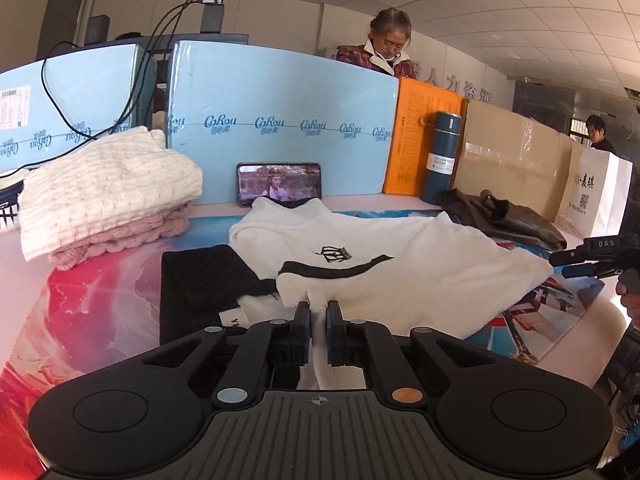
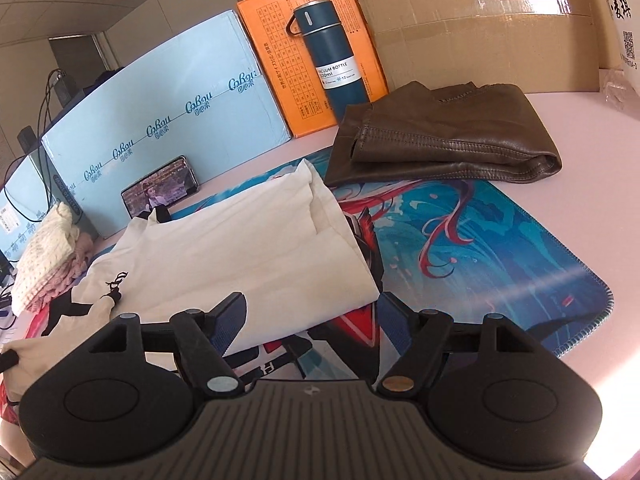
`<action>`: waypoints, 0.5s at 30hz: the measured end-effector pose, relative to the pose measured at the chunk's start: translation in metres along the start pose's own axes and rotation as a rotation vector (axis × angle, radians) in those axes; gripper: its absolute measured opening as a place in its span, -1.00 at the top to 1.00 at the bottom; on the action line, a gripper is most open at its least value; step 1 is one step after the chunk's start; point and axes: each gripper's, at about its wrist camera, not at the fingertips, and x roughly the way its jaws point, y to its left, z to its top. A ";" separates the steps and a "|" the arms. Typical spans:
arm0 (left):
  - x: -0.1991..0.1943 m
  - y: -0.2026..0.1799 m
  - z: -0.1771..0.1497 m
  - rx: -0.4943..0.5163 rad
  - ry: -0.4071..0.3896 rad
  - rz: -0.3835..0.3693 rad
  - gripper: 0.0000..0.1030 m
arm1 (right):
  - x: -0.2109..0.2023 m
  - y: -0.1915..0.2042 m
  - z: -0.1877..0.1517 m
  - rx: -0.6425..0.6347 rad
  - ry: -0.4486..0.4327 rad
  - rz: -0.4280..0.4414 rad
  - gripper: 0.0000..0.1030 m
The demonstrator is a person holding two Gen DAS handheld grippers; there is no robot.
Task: Fold clothes
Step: 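Grasp the shirt edge with the right gripper and fold it over the body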
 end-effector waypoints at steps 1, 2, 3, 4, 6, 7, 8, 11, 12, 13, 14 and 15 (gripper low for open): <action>0.006 0.000 -0.002 0.029 0.042 0.011 0.74 | 0.000 0.000 0.000 0.004 0.007 -0.007 -0.37; 0.012 -0.001 -0.006 0.050 0.076 0.017 0.64 | 0.000 0.000 -0.001 0.014 0.014 -0.013 -0.37; 0.017 -0.003 -0.012 0.070 0.108 0.021 0.58 | -0.001 -0.001 -0.001 0.030 0.021 -0.014 -0.37; 0.016 -0.003 -0.016 0.085 0.088 0.028 0.52 | -0.002 -0.001 -0.001 0.046 0.028 -0.015 -0.37; 0.008 0.001 -0.017 0.079 0.058 0.097 0.18 | -0.003 -0.003 -0.002 0.071 0.037 -0.006 -0.37; -0.002 0.006 -0.017 0.063 0.009 0.143 -0.04 | -0.004 -0.003 -0.002 0.080 0.040 -0.002 -0.37; -0.010 0.010 -0.017 0.055 -0.031 0.169 -0.12 | -0.004 -0.003 -0.002 0.089 0.043 0.002 -0.37; -0.035 0.008 -0.020 0.104 -0.099 0.152 -0.12 | 0.000 -0.004 -0.002 0.128 0.057 0.014 -0.37; -0.044 0.007 -0.022 0.123 -0.121 0.144 -0.15 | 0.002 -0.005 -0.002 0.149 0.056 0.022 -0.37; -0.049 0.003 -0.024 0.149 -0.126 0.104 -0.32 | 0.004 -0.006 -0.001 0.169 0.054 0.029 -0.37; -0.053 -0.002 -0.027 0.177 -0.126 0.054 -0.40 | 0.006 -0.006 -0.001 0.182 0.051 0.031 -0.37; -0.054 -0.009 -0.031 0.223 -0.116 0.013 -0.41 | 0.008 -0.006 0.000 0.197 0.048 0.031 -0.37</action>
